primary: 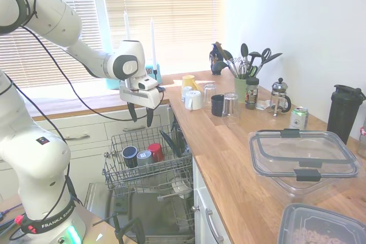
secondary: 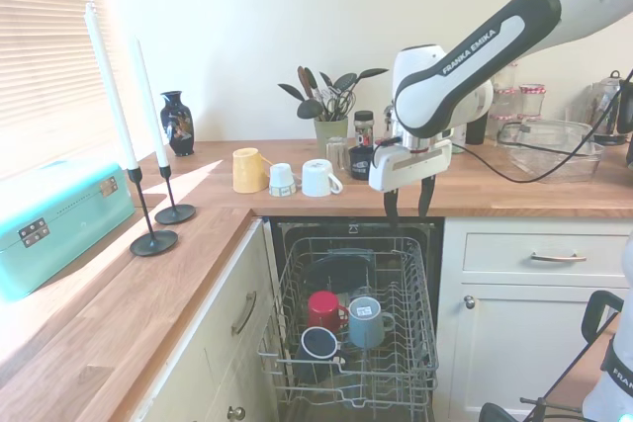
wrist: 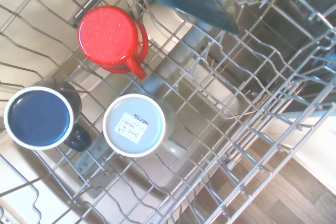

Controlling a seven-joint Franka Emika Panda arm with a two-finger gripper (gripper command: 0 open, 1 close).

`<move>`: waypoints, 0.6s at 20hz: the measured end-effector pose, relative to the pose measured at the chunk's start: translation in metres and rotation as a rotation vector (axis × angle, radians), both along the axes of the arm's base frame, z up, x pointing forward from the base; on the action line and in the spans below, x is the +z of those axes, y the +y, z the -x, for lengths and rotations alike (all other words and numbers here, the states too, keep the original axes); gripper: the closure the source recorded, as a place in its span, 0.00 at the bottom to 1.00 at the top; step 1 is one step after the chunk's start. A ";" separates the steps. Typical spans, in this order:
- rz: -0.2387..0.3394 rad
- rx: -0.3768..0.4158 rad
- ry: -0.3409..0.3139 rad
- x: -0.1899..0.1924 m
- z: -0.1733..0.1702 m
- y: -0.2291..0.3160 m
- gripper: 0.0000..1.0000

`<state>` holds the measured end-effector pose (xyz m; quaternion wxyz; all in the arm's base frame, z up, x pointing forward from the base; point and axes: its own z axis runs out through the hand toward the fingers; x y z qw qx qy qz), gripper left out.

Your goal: Move a mug from dishwasher to table

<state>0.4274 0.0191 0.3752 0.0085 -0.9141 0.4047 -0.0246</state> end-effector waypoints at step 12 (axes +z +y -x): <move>0.064 0.153 -0.017 -0.020 -0.014 0.020 0.00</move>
